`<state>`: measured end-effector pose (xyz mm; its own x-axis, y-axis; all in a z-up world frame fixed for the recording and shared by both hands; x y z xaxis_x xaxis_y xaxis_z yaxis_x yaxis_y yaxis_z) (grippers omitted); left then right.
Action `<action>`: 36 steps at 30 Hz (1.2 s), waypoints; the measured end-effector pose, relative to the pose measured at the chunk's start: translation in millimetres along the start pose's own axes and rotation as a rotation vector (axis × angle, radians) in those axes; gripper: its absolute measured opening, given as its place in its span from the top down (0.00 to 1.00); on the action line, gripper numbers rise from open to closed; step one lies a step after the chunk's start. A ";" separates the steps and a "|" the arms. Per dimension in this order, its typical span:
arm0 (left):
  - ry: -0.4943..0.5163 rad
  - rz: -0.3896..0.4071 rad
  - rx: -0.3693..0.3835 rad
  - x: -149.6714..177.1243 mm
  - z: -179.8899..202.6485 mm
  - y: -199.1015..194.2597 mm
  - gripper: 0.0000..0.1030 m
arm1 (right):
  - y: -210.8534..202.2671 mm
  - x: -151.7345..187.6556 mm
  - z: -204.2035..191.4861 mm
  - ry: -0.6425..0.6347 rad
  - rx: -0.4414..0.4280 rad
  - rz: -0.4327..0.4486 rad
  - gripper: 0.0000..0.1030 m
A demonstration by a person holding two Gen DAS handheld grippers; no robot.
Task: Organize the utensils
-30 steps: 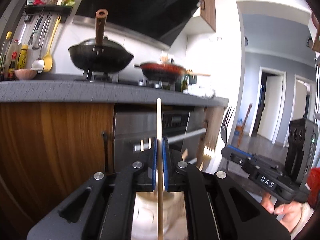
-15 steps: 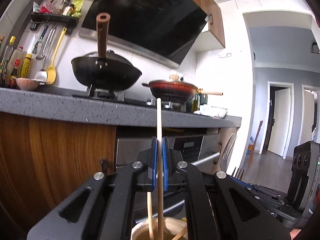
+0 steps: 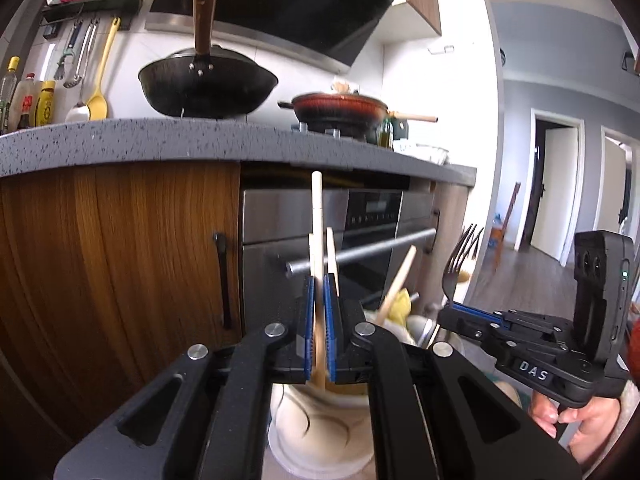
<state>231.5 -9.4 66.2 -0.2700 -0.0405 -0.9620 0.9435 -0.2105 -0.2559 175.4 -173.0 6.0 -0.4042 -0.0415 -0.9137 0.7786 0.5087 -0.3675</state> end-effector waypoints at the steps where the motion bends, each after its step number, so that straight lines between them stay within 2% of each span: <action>1: -0.004 -0.017 0.005 3.4 -0.2 1.2 0.95 | 2.4 2.9 -1.3 -0.004 0.003 -0.013 0.94; 9: 0.008 -0.059 0.008 14.6 1.5 9.0 0.92 | 12.3 11.1 1.0 0.013 0.018 -0.058 0.94; 12: 0.003 -0.058 0.013 16.1 1.3 9.6 0.76 | 13.3 10.3 5.4 0.018 0.031 -0.052 0.93; 15: 0.013 -0.048 0.006 14.5 1.9 6.3 0.71 | 9.9 8.4 3.9 0.017 0.024 -0.039 0.77; 16: 0.016 -0.044 -0.003 13.3 1.4 3.5 0.68 | 7.8 6.9 3.3 0.012 0.028 -0.030 0.66; 17: 0.016 -0.039 -0.012 11.7 0.5 1.1 0.60 | 3.3 4.9 2.7 0.005 0.041 -0.014 0.60; 18: 0.012 -0.031 -0.019 10.3 -0.5 -2.5 0.54 | 0.6 3.6 2.7 0.003 0.048 -0.007 0.58; 19: 0.007 -0.023 -0.019 9.2 -1.0 -6.4 0.51 | -3.4 2.6 2.6 0.004 0.053 0.000 0.56; 21: 0.002 -0.008 -0.035 9.2 -3.4 -16.2 0.39 | -11.3 2.3 3.7 0.017 0.061 0.013 0.45; 22: 0.006 -0.002 -0.047 10.9 -4.4 -22.2 0.37 | -14.3 2.4 4.3 0.021 0.065 0.016 0.41; 24: 0.013 0.000 -0.059 14.5 -5.1 -30.7 0.32 | -21.1 5.7 4.0 0.019 0.080 0.017 0.39; 29: 0.020 -0.022 -0.081 35.6 -2.9 -51.4 0.23 | -36.6 20.1 4.4 -0.015 0.131 0.014 0.24; 33: 0.039 -0.041 -0.107 54.6 -2.2 -64.3 0.17 | -52.3 36.7 9.4 -0.044 0.182 0.014 0.17; 36: 0.032 -0.052 -0.120 66.6 -3.7 -73.1 0.12 | -62.0 44.3 11.9 -0.041 0.189 0.018 0.13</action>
<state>145.3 6.9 20.4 -0.3149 -0.0012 -0.9491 0.9450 -0.0936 -0.3134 114.9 -216.6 -13.7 -0.3726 -0.0707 -0.9253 0.8633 0.3394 -0.3735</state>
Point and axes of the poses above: each gripper's, at about its wrist camera, not at the fingertips, and y roughly the way its jaws point, z to its right, x to its underside, the point moved 10 cm from there along y, roughly the way its jaws point
